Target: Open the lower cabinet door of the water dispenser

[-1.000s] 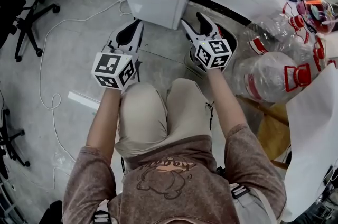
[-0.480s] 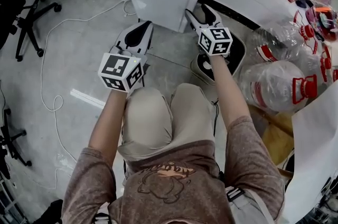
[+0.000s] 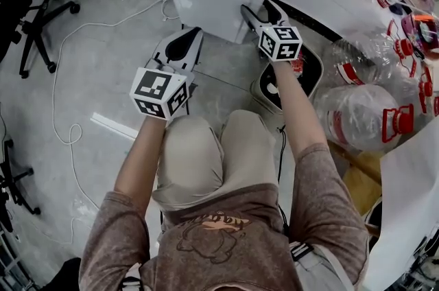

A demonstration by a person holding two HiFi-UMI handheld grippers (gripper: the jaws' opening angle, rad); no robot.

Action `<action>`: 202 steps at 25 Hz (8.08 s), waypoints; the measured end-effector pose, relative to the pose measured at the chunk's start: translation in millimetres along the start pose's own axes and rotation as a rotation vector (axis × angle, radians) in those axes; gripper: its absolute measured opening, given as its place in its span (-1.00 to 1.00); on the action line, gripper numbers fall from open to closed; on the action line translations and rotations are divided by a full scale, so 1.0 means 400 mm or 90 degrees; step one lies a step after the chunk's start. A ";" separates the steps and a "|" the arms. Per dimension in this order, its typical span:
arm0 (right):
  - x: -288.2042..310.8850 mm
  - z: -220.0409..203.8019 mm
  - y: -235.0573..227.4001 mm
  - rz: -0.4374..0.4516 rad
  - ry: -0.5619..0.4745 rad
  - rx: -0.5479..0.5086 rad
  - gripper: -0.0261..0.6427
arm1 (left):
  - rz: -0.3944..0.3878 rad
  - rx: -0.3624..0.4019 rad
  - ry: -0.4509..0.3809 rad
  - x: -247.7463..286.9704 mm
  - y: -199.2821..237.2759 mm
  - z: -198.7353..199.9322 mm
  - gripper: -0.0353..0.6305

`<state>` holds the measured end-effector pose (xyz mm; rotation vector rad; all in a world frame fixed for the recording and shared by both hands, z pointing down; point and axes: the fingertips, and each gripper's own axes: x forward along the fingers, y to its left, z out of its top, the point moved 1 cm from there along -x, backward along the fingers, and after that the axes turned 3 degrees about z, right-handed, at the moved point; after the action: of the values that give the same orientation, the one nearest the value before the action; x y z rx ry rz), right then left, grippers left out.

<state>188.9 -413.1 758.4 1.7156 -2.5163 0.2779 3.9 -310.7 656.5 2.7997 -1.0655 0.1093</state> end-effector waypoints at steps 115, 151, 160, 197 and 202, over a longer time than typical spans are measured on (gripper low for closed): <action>0.048 -0.093 0.819 0.382 0.045 -0.103 -0.81 | 0.251 -0.058 -0.044 -0.445 0.143 0.049 -0.86; -0.109 0.187 0.618 0.296 0.010 -0.120 -0.90 | 0.158 -0.036 -0.041 -0.286 0.126 0.169 -0.86; -0.167 0.532 0.645 0.297 0.029 -0.073 -0.90 | 0.147 -0.022 0.009 -0.352 0.112 0.497 -0.86; -0.493 1.485 0.651 0.167 -0.027 -0.025 -0.90 | 0.046 -0.042 0.022 -0.400 -0.046 1.344 -0.86; -0.547 1.500 0.611 0.137 -0.040 -0.017 -0.90 | 0.030 -0.030 0.017 -0.378 -0.083 1.372 -0.86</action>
<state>62.1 -244.1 108.1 1.4664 -2.7403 0.2059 -77.7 -274.8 93.2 2.7253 -1.1126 0.1250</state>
